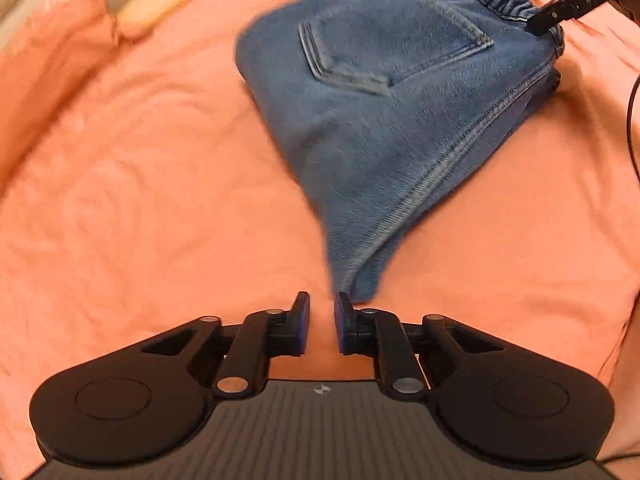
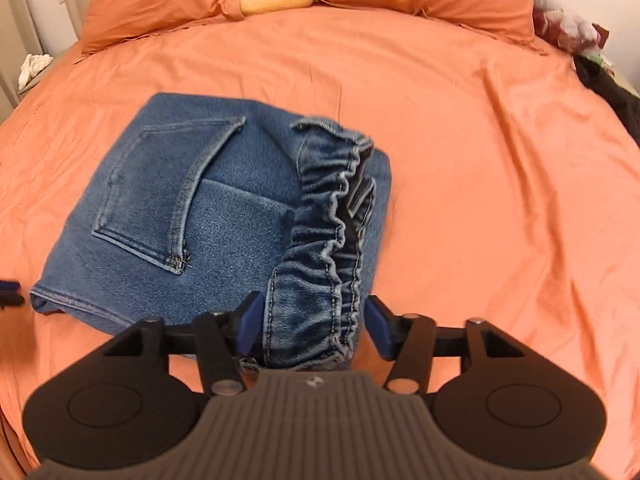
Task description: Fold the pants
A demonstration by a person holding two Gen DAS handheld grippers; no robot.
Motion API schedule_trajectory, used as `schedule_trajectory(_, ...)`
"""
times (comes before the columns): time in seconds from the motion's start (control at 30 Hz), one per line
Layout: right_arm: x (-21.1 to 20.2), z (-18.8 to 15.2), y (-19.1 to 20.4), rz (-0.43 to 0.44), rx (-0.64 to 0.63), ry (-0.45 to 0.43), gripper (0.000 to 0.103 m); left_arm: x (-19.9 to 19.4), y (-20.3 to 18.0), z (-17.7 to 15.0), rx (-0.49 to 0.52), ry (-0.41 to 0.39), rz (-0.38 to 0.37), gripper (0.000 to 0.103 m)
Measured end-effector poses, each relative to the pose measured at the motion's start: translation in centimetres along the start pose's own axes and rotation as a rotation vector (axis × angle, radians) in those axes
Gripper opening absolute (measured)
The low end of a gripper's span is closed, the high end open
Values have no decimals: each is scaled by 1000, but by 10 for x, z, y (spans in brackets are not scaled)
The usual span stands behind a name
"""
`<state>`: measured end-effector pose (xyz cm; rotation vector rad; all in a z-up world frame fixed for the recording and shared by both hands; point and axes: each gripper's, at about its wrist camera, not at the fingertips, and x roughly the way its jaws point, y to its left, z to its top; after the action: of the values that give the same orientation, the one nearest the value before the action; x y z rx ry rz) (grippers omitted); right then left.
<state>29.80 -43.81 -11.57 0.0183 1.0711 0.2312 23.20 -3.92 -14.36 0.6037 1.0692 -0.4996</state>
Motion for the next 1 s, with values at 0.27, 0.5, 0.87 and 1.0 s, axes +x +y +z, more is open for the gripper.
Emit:
schedule_trajectory(0.27,-13,39,-24,57,143,-108,55,-10,37,55,-190,-149,-38,25)
schedule_trajectory(0.5,27,71,-39,91,274,-83,12,31,54,110,-352,-218,-104,26)
schedule_trajectory(0.87,84,61,-66,112,331,10,12,93,50,131,-380,-75,-119,19)
schedule_trajectory(1.0,81,58,-86,214,466,10,19,88,45,132,-347,-79,-89,18)
